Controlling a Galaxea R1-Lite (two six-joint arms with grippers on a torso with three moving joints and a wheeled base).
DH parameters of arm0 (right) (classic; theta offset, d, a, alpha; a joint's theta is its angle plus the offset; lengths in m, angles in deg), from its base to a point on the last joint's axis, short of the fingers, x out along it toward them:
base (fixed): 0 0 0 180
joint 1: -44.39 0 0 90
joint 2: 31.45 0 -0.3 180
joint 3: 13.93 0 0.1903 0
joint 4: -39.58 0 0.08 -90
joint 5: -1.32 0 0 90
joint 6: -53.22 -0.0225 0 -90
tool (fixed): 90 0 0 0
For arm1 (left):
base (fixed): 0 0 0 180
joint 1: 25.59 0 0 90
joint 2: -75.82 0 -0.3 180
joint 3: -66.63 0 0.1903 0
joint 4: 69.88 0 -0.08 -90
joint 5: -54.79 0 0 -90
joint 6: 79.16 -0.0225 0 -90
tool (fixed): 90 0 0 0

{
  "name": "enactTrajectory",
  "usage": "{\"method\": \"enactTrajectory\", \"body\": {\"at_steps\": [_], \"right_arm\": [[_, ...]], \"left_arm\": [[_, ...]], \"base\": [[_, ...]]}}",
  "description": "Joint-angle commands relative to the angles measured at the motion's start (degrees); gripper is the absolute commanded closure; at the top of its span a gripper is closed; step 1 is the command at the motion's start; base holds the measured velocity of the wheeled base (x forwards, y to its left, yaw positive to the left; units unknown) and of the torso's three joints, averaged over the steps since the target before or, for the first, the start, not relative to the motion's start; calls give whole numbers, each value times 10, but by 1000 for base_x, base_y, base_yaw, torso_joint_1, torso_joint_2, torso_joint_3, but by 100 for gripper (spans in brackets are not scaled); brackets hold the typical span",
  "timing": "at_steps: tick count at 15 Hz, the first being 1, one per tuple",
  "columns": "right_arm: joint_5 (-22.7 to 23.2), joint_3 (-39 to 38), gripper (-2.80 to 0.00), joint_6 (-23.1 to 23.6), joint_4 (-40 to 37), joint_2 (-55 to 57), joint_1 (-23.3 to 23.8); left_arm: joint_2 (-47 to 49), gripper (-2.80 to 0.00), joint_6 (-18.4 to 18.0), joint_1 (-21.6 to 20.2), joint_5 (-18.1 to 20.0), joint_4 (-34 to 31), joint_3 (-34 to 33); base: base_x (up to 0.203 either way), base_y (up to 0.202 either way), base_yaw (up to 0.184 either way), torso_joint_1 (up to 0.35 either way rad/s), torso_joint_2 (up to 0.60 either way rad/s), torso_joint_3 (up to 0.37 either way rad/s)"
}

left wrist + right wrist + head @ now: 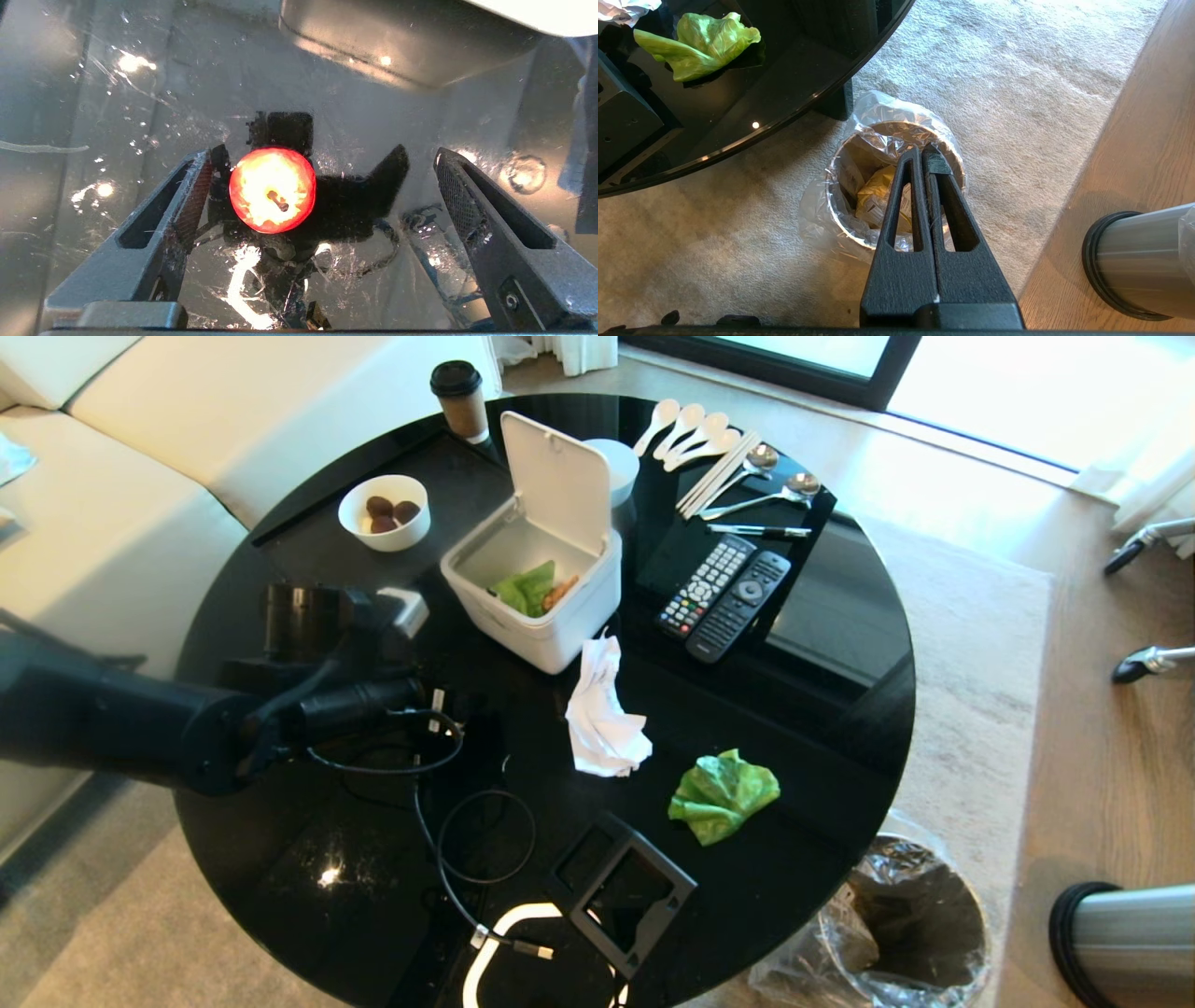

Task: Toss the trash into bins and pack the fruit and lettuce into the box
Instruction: Pick up the fruit

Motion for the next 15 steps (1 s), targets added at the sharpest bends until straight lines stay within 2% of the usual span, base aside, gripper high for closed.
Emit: {"method": "enactTrajectory", "body": {"at_steps": [1, 13, 14, 15], "right_arm": [[1, 0, 0, 0, 0, 1, 0], [1, 0, 0, 0, 0, 1, 0], [1, 0, 0, 0, 0, 1, 0], [1, 0, 0, 0, 0, 1, 0]], "left_arm": [[6, -280, 0, -1, 0, 2, 2], [13, -280, -2, -3, -1, 3, -3], [13, 0, -2, -3, -1, 3, -3], [13, 0, -2, -4, -1, 3, -2]], "base": [[0, 0, 0, 0, 0, 0], [0, 0, 0, 0, 0, 0], [0, 0, 0, 0, 0, 0], [0, 0, 0, 0, 0, 0]]}}
